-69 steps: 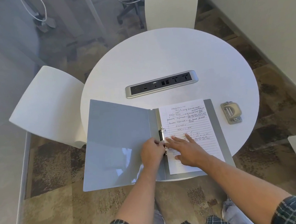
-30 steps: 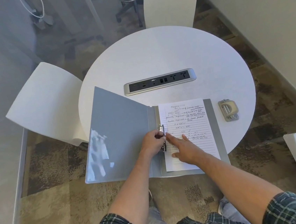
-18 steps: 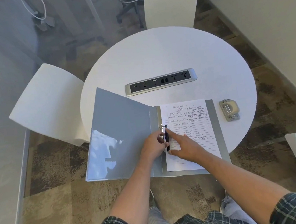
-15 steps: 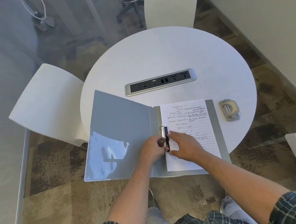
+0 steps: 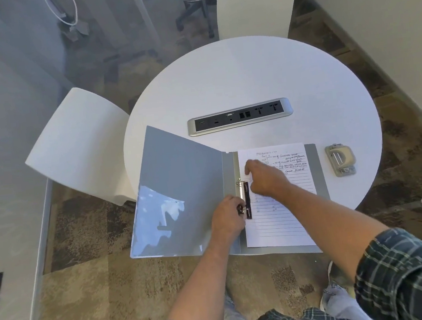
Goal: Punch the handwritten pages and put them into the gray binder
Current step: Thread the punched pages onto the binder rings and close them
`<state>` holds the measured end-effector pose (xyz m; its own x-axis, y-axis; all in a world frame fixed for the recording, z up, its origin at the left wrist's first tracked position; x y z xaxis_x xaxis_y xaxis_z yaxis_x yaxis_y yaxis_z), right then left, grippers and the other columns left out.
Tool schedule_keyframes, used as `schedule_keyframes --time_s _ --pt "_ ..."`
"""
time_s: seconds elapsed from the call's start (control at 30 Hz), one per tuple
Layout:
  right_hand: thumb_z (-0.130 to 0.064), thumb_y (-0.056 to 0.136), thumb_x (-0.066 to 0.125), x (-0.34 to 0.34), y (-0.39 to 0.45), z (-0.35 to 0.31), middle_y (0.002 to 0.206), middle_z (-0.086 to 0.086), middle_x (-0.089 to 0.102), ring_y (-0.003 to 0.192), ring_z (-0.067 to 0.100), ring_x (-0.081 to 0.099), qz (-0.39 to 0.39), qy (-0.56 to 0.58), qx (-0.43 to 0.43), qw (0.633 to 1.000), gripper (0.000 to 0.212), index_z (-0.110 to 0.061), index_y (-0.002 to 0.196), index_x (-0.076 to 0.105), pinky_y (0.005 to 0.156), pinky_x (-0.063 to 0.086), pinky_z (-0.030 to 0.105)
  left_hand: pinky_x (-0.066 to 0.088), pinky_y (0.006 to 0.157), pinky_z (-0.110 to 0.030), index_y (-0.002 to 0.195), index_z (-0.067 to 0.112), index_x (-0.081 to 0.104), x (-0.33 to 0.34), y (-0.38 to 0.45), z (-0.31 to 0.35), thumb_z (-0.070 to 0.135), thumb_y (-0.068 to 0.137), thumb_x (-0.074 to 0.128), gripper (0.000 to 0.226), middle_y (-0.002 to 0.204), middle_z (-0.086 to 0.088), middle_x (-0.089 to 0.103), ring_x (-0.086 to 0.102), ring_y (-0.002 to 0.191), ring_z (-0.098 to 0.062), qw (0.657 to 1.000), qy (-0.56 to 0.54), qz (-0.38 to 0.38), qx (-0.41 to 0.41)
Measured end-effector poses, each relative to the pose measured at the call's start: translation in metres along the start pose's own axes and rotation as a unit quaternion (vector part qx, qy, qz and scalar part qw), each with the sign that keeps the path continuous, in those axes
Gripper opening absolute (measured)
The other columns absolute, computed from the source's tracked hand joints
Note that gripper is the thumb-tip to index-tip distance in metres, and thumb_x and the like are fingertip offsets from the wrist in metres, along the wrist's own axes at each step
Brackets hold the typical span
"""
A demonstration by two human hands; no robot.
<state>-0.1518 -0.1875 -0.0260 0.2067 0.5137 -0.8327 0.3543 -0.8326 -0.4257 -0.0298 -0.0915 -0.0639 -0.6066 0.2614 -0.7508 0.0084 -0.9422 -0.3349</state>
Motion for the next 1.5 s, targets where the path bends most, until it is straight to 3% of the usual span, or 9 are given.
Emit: schedule_keyframes --time_s 0.13,0.23,0.43,0.53,0.63,0.8,0.9,1.07,1.5 --pt "-0.011 0.087 0.067 -0.002 0.027 0.010 0.171 0.006 0.017 0.153 0.030 0.029 -0.037 -0.150 -0.049 0.987 0.088 -0.026 0.162 0.022 0.119 0.036 0.049 0.059 0.085 -0.034 0.112 0.019 0.072 0.003 -0.002 -0.003 0.005 0.085 0.074 0.031 0.114 0.007 0.062 0.067 0.091 -0.016 1.000 0.000 -0.003 0.007" --pt "-0.015 0.091 0.065 0.000 0.035 0.005 0.174 0.004 0.006 0.158 0.028 0.016 -0.055 -0.272 -0.135 0.951 0.088 -0.034 0.163 0.018 0.124 0.027 0.046 0.060 0.085 -0.033 0.118 0.017 0.071 0.006 -0.004 -0.004 0.004 0.088 0.071 0.033 0.116 0.007 0.061 0.067 0.092 -0.016 1.000 0.011 -0.002 0.023" --pt "-0.014 0.093 0.064 -0.009 0.051 -0.017 0.149 0.001 0.049 0.132 0.026 0.050 -0.016 -0.339 -0.185 0.922 0.053 -0.025 0.142 0.050 0.102 0.047 0.041 0.053 0.076 -0.024 0.114 0.010 0.076 0.004 -0.005 -0.007 0.015 0.101 0.058 0.023 0.105 0.002 0.062 0.066 0.089 -0.016 0.999 0.028 0.030 0.026" --pt "-0.016 0.096 0.064 -0.007 0.051 -0.011 0.147 0.002 0.050 0.120 0.026 0.057 -0.003 -0.309 -0.167 0.936 0.048 -0.023 0.141 0.049 0.088 0.051 0.038 0.055 0.078 -0.024 0.113 0.011 0.077 0.003 -0.004 -0.007 0.017 0.101 0.060 0.021 0.100 0.003 0.061 0.065 0.086 -0.015 0.999 0.019 0.038 0.026" --pt "-0.021 0.097 0.067 -0.002 0.042 0.001 0.161 0.001 0.036 0.125 0.028 0.057 0.023 -0.230 -0.136 0.963 0.065 -0.025 0.153 0.034 0.084 0.055 0.040 0.058 0.080 -0.031 0.112 0.010 0.077 0.004 -0.004 -0.008 0.018 0.100 0.062 0.021 0.099 0.002 0.062 0.066 0.085 -0.017 0.999 0.018 0.037 0.029" --pt "-0.036 0.103 0.056 0.013 -0.009 0.012 0.156 -0.003 0.047 0.126 0.024 0.061 0.078 -0.034 -0.090 0.992 0.049 -0.023 0.149 0.047 0.099 0.052 0.043 0.058 0.080 -0.036 0.111 0.011 0.078 0.003 -0.001 -0.009 0.020 0.098 0.066 0.020 0.099 -0.001 0.064 0.067 0.086 -0.022 0.999 0.016 0.030 0.027" --pt "-0.055 0.098 0.057 0.043 -0.043 0.021 0.147 -0.004 0.058 0.128 0.020 0.060 0.092 -0.025 -0.109 0.989 0.054 -0.023 0.141 0.057 0.104 0.046 0.042 0.057 0.077 -0.039 0.110 0.013 0.079 0.002 -0.001 -0.008 0.021 0.098 0.066 0.020 0.095 -0.003 0.063 0.066 0.085 -0.025 0.999 0.029 0.015 0.027" --pt "-0.073 0.085 0.061 0.079 -0.058 0.031 0.162 -0.010 0.041 0.146 0.017 0.042 0.065 -0.018 -0.076 0.995 0.083 -0.028 0.153 0.046 0.115 0.036 0.043 0.055 0.075 -0.037 0.113 0.017 0.079 0.001 -0.002 -0.004 0.021 0.099 0.062 0.022 0.096 -0.003 0.064 0.067 0.087 -0.024 0.999 0.035 0.010 0.019" --pt "-0.081 0.082 0.048 0.082 -0.058 0.030 0.139 -0.007 0.067 0.126 0.021 0.064 0.167 -0.065 -0.103 0.978 0.074 -0.028 0.130 0.069 0.096 0.051 0.046 0.050 0.066 -0.030 0.093 0.015 0.073 -0.011 -0.012 0.003 0.020 0.099 0.060 0.015 0.092 -0.001 0.074 0.067 0.085 -0.022 0.998 0.053 0.020 0.016"
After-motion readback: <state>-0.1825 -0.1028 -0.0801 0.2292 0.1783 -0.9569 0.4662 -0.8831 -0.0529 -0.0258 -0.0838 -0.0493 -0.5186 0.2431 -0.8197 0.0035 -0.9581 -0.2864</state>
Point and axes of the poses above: each hand's wrist, its own y-axis towards the middle knuckle, its own x-axis out of the palm, z = x × y, the point moved 6 cm from there along y, towards the middle knuckle
